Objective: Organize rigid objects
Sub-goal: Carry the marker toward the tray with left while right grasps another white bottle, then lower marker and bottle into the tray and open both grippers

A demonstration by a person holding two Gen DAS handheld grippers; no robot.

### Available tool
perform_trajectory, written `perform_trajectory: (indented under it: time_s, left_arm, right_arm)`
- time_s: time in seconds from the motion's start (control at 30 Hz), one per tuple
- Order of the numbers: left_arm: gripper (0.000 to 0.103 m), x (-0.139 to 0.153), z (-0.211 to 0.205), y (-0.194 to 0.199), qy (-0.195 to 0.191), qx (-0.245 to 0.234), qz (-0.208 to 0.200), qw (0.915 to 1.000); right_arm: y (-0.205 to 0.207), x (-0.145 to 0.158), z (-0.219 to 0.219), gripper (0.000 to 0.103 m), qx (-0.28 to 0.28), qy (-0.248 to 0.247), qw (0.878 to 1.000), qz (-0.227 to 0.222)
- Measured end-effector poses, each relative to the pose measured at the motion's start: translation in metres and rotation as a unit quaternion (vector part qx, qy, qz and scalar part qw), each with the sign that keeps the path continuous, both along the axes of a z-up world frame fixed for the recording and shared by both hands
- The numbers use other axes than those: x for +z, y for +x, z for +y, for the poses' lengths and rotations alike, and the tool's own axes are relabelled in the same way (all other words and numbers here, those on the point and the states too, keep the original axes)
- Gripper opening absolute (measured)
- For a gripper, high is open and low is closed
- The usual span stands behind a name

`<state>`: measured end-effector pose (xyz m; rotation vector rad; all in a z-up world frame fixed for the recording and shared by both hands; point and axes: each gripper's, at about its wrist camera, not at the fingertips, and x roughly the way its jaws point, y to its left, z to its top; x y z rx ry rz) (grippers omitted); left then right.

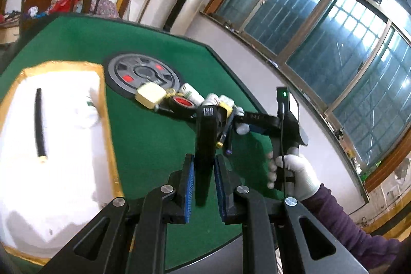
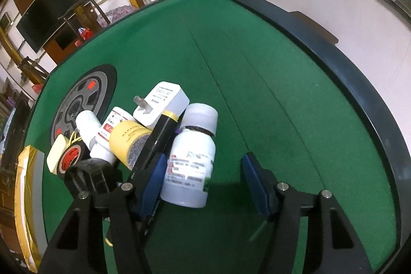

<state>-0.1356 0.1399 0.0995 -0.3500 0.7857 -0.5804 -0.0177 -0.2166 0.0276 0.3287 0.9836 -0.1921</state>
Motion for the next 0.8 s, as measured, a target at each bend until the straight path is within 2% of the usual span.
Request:
perform_trajectory:
  time_s: [0.03,0.07,0.27,0.37,0.43,0.57,0.7,0.8]
  left_arm:
    - [0.015,0.003,0.004,-0.003,-0.002,0.004,-0.004,1.0000]
    - [0.015,0.006,0.010,-0.006,-0.004,0.009,-0.008,0.9999]
    - [0.015,0.016,0.055,-0.017,-0.017,0.045,-0.015,0.9987]
    - [0.015,0.018,0.083,-0.020,-0.026,0.066,-0.011,0.9974]
    - [0.015,0.017,0.103,-0.020,-0.029,0.081,-0.004,0.9963]
    - [0.015,0.010,0.124,-0.014,-0.007,0.107,0.014,0.9942]
    - [0.015,-0.005,0.142,0.010,0.002,0.120,0.048,0.9916]
    - [0.015,-0.012,0.146,0.030,0.014,0.122,0.063,0.9904]
  right_arm:
    - [-0.001,0.000,-0.002,0.039,0.006,0.015,1.000,-0.003]
    - [-0.002,0.000,-0.002,0.033,0.012,0.032,0.999,-0.004]
    - [-0.030,0.021,-0.001,0.033,0.027,0.060,0.997,-0.033]
    - [-0.044,0.039,0.016,0.033,0.056,0.084,0.993,-0.054]
    - [-0.048,0.052,0.035,0.033,0.085,0.092,0.990,-0.066]
    - [-0.047,0.069,0.090,0.033,0.154,0.111,0.979,-0.073]
    - [-0.033,0.070,0.161,0.033,0.230,0.130,0.963,-0.054]
    - [-0.023,0.065,0.205,0.033,0.263,0.140,0.954,-0.036]
